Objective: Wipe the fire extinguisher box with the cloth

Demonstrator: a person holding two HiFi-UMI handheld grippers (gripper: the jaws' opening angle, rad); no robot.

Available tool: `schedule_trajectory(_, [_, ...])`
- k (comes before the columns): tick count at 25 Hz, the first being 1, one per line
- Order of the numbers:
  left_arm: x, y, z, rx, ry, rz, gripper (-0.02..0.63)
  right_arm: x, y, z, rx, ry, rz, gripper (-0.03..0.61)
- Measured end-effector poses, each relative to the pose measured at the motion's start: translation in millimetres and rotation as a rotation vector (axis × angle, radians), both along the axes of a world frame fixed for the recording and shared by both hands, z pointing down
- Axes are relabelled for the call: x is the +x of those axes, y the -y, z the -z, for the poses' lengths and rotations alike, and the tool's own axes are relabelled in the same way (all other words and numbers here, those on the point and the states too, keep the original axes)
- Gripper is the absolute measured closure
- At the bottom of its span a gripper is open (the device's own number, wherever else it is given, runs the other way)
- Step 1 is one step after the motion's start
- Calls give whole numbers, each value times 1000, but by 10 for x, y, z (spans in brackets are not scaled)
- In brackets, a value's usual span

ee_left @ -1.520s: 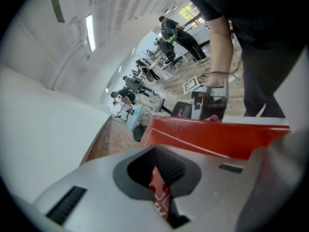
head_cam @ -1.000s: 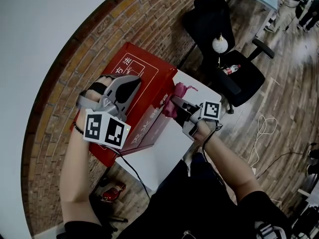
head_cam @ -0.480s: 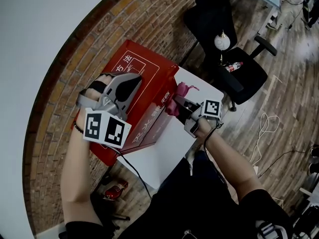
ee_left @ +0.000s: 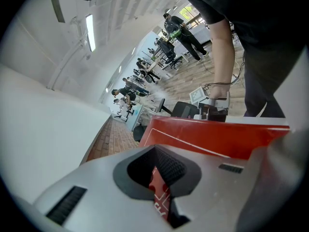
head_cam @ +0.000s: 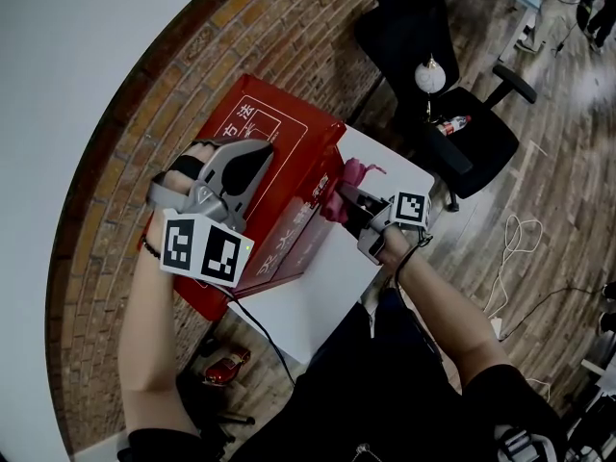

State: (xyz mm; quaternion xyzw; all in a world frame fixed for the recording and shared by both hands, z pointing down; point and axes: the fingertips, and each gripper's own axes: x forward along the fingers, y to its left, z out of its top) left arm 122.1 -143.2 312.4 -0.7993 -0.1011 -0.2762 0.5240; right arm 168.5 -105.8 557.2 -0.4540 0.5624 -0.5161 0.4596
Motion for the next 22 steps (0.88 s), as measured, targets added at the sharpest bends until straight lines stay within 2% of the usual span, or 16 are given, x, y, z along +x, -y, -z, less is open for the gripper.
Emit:
schedule_trajectory(12, [-3, 14, -3, -2, 1, 3, 583, -8, -18, -53, -24, -27, -2, 478])
schedule_trajectory(22, [4, 12, -1, -1, -1, 3, 583, -26, -44, -311, -70, 20, -13, 479])
